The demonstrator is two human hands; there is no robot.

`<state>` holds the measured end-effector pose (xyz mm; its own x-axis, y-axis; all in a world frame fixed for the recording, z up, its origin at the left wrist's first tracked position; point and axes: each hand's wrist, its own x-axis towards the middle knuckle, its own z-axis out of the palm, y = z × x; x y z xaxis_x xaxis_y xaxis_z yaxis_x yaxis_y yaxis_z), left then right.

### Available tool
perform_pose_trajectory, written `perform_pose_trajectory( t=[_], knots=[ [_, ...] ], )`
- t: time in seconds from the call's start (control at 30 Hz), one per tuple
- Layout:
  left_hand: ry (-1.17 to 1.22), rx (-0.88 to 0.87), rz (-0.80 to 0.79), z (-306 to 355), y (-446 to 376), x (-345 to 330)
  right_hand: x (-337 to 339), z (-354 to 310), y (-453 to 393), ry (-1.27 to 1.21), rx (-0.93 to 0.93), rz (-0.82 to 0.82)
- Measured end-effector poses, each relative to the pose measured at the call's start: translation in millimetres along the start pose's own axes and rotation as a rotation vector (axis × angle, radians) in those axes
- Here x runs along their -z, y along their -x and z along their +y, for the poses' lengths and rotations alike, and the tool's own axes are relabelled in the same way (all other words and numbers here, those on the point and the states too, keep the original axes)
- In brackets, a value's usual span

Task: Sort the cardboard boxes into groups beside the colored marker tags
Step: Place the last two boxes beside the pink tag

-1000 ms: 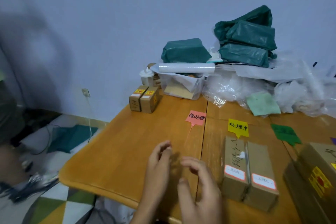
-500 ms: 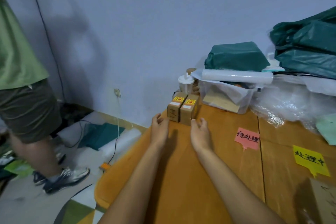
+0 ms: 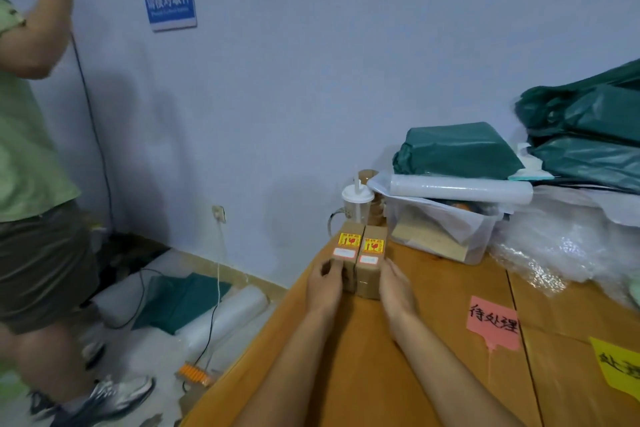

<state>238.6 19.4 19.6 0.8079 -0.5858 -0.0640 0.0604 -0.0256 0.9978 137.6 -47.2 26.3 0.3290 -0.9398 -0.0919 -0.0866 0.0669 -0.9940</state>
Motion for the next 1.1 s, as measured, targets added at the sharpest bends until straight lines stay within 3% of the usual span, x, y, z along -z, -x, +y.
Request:
perform_pose_trajectory(
  t=[0.27, 0.53, 0.73, 1.1],
  knots=[
    [0.119, -0.243, 0.072, 45, 148, 25, 55, -42, 136, -0.210, 0.233, 0.014],
    [0.217, -0.415, 0.118, 48, 303, 49, 134, -43, 279, -0.180, 0.373, 0.005],
    [0.229, -0.423, 0.144, 33, 347, 50, 162, -34, 323, -0.118, 0.341, -0.041],
    [0.204, -0.329, 0.131, 11, 358, 47, 178, -14, 338, -0.157, 0.230, -0.023]
  ],
)
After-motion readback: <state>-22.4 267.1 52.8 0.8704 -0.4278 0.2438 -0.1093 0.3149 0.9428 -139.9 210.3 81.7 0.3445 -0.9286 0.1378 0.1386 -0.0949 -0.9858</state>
